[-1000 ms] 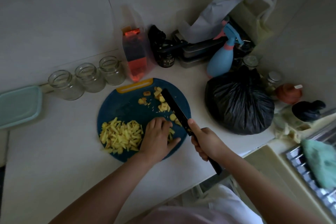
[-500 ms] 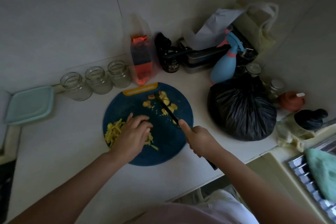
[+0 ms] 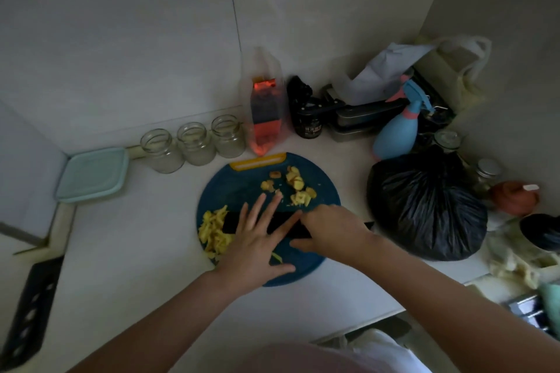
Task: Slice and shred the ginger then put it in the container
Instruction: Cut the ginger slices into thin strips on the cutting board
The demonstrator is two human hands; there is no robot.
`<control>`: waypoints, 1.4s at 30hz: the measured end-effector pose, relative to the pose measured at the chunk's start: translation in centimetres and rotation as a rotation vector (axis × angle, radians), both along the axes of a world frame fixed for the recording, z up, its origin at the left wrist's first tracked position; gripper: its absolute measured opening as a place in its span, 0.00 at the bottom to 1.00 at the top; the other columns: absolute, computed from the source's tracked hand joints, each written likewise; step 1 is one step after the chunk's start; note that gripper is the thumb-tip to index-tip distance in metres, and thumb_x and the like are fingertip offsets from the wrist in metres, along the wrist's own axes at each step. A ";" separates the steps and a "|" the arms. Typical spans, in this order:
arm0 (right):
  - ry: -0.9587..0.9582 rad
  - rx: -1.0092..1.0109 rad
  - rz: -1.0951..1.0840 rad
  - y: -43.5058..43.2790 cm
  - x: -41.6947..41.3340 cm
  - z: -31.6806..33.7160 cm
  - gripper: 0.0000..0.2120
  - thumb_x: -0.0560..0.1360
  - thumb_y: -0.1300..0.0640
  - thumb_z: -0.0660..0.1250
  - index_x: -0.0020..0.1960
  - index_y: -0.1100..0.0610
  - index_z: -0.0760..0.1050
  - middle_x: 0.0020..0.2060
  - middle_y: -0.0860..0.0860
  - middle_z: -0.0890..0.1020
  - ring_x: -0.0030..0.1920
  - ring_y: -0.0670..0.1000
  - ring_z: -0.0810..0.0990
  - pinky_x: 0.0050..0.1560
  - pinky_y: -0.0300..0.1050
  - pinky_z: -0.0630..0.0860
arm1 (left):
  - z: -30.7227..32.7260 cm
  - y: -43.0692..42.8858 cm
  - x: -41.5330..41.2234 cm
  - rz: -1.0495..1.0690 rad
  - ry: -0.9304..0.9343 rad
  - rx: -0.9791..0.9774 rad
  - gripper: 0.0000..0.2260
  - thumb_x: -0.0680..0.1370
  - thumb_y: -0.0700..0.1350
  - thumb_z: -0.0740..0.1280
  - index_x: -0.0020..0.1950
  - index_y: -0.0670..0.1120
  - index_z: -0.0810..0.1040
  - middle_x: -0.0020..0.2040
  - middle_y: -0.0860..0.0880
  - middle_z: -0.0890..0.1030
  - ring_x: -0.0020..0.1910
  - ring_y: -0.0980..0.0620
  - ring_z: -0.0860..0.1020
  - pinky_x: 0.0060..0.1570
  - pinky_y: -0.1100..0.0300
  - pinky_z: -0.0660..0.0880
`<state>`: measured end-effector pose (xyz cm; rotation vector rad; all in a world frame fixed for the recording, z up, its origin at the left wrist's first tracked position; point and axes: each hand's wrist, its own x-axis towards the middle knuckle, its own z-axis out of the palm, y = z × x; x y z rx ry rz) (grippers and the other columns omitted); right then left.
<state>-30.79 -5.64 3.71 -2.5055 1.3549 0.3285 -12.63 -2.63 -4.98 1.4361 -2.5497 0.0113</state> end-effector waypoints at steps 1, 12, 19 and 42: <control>0.002 -0.013 0.021 -0.1 0.1 0.1 0.20 0.79 0.42 0.60 0.57 0.58 0.74 0.47 0.54 0.81 0.46 0.54 0.79 0.40 0.45 0.70 | -0.2 0.1 0.1 0.015 0.010 -0.004 0.46 0.66 0.65 0.70 0.78 0.57 0.52 0.78 0.44 0.49 0.75 0.40 0.47 0.68 0.38 0.49; -0.222 0.164 -0.251 -1.0 -4.3 1.0 0.26 0.76 0.37 0.63 0.42 0.61 0.78 0.30 0.50 0.75 0.30 0.46 0.72 0.32 0.42 0.70 | -2.0 -0.7 6.8 0.267 0.026 0.021 0.31 0.73 0.65 0.60 0.65 0.44 0.76 0.72 0.36 0.66 0.71 0.38 0.56 0.65 0.35 0.57; -0.848 0.864 -0.845 -1.5 -4.9 2.3 0.25 0.80 0.40 0.55 0.36 0.59 0.71 0.24 0.50 0.66 0.22 0.48 0.63 0.23 0.39 0.65 | -0.1 -0.6 4.4 0.328 0.335 0.010 0.28 0.83 0.58 0.45 0.72 0.41 0.68 0.74 0.39 0.63 0.73 0.41 0.58 0.68 0.36 0.61; -1.076 1.242 -1.058 1.6 -0.5 0.8 0.26 0.83 0.41 0.50 0.35 0.58 0.69 0.23 0.49 0.66 0.19 0.45 0.63 0.18 0.36 0.63 | -0.2 0.8 -0.7 0.292 0.029 -0.086 0.48 0.65 0.43 0.76 0.79 0.50 0.52 0.77 0.38 0.54 0.74 0.36 0.52 0.67 0.35 0.57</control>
